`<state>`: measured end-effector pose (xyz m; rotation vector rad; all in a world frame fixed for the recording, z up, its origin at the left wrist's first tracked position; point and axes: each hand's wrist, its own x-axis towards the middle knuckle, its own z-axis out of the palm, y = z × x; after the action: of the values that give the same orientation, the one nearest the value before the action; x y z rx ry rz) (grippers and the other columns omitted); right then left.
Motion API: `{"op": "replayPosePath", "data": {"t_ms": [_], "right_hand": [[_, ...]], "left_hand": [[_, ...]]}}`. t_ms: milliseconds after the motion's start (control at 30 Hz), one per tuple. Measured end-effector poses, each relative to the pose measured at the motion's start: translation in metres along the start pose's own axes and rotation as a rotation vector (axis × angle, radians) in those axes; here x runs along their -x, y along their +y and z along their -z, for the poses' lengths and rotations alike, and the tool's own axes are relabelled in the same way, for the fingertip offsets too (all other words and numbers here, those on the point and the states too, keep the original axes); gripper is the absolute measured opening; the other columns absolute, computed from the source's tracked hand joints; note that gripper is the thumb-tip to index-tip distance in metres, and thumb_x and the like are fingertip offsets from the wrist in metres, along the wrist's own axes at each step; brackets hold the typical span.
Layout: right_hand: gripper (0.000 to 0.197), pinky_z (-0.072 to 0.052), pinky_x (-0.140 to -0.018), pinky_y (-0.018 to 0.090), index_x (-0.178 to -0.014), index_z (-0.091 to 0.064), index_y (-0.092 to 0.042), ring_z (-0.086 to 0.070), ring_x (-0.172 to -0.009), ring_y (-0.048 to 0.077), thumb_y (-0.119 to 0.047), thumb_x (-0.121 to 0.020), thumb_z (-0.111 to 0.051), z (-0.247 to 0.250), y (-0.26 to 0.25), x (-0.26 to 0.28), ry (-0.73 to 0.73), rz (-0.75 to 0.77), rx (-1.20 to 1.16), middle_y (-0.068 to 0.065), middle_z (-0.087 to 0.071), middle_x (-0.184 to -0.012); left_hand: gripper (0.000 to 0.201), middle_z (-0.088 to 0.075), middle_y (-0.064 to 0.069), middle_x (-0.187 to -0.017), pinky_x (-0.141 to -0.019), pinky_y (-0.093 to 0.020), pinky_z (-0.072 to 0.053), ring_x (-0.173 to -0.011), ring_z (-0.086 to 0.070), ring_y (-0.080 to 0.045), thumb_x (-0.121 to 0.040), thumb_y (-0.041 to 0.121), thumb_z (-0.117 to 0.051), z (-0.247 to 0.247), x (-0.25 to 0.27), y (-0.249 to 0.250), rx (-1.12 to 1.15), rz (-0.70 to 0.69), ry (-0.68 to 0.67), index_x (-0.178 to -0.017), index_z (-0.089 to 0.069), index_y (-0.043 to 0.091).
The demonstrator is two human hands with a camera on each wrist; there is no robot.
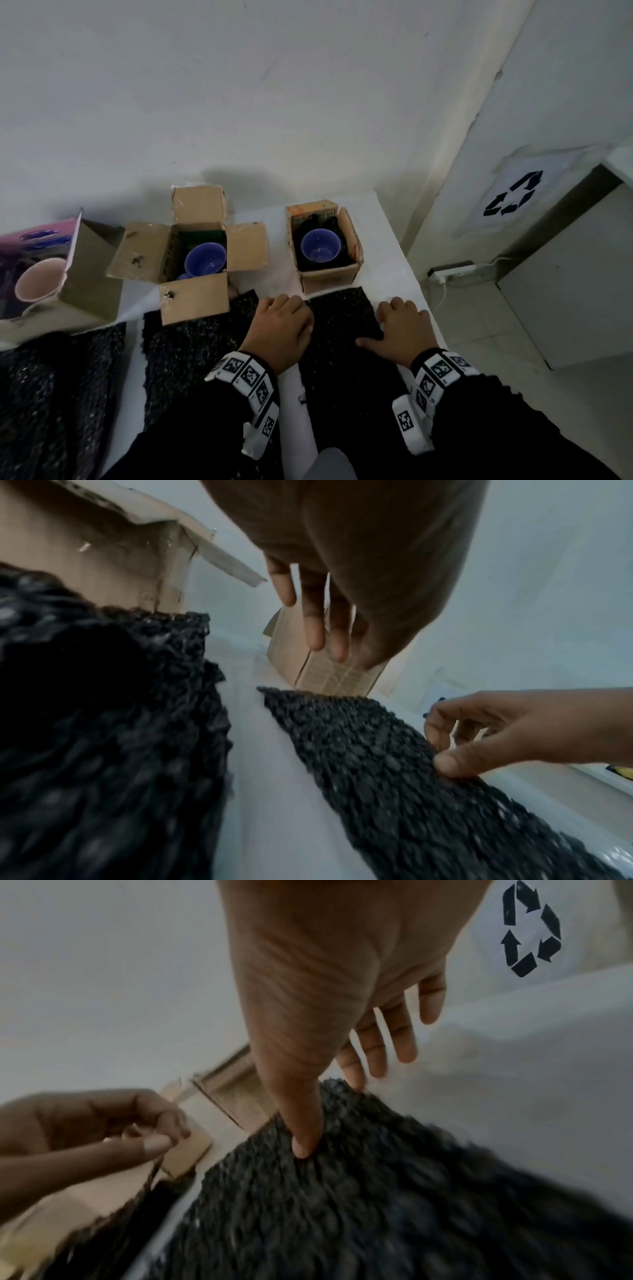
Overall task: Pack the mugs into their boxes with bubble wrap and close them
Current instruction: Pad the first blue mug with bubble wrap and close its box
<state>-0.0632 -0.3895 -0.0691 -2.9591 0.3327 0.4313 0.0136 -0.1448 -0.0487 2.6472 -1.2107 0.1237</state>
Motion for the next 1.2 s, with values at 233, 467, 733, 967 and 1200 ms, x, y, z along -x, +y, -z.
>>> {"op": "replayPosePath", "data": {"t_ms": [233,467,733,967,1200], "right_hand": [[0.019,-0.04,-0.072,0.032,-0.094,-0.05,-0.022,-0.056,-0.093,0.025,-0.031,-0.088,-0.065,-0.015,-0.012,0.019,0.006,0.147,-0.437,0.0,-0.058,-0.093],[0.028,-0.043,-0.07,0.016,-0.079,-0.048,-0.023,-0.055,-0.072,0.005,-0.009,-0.084,-0.071,0.034,-0.012,0.025,0.122,0.24,-1.015,-0.01,-0.059,-0.076],[0.028,-0.044,-0.066,0.02,-0.104,-0.061,-0.024,-0.056,-0.066,0.002,-0.036,-0.083,-0.074,0.108,-0.01,0.007,0.227,0.251,-1.122,-0.012,-0.065,-0.078],[0.014,-0.045,-0.058,0.018,-0.078,-0.063,-0.017,-0.062,-0.055,0.008,-0.021,-0.082,-0.075,0.184,-0.023,-0.028,0.434,0.297,-0.89,-0.005,-0.066,-0.074],[0.016,-0.049,-0.076,0.021,-0.087,-0.061,-0.018,-0.064,-0.08,0.011,-0.021,-0.079,-0.075,0.231,-0.041,-0.053,0.682,0.347,-0.993,-0.005,-0.067,-0.083]], "left_hand": [[0.052,-0.047,0.004,-0.131,-0.091,-0.036,-0.039,-0.118,-0.047,-0.022,-0.082,0.048,-0.056,-0.001,0.013,0.023,0.041,0.131,-0.144,-0.127,-0.048,0.026],[0.095,-0.045,-0.003,-0.142,-0.102,-0.039,-0.043,-0.126,-0.049,-0.023,-0.073,0.065,-0.068,0.023,-0.003,0.023,0.751,0.628,-0.038,-0.146,-0.021,0.026],[0.025,-0.069,0.0,-0.092,-0.081,-0.033,-0.054,-0.09,-0.066,-0.021,-0.084,0.032,-0.067,0.085,-0.045,0.025,0.732,0.518,0.113,-0.105,-0.065,0.019],[0.041,-0.07,-0.009,-0.098,-0.078,-0.036,-0.053,-0.091,-0.065,-0.028,-0.079,0.042,-0.071,0.15,-0.087,0.004,0.281,0.483,0.202,-0.111,-0.066,0.016],[0.022,-0.063,-0.003,-0.097,-0.073,-0.032,-0.048,-0.087,-0.06,-0.023,-0.073,0.019,-0.076,0.193,-0.123,-0.014,0.323,0.324,0.546,-0.089,-0.06,0.017]]}}
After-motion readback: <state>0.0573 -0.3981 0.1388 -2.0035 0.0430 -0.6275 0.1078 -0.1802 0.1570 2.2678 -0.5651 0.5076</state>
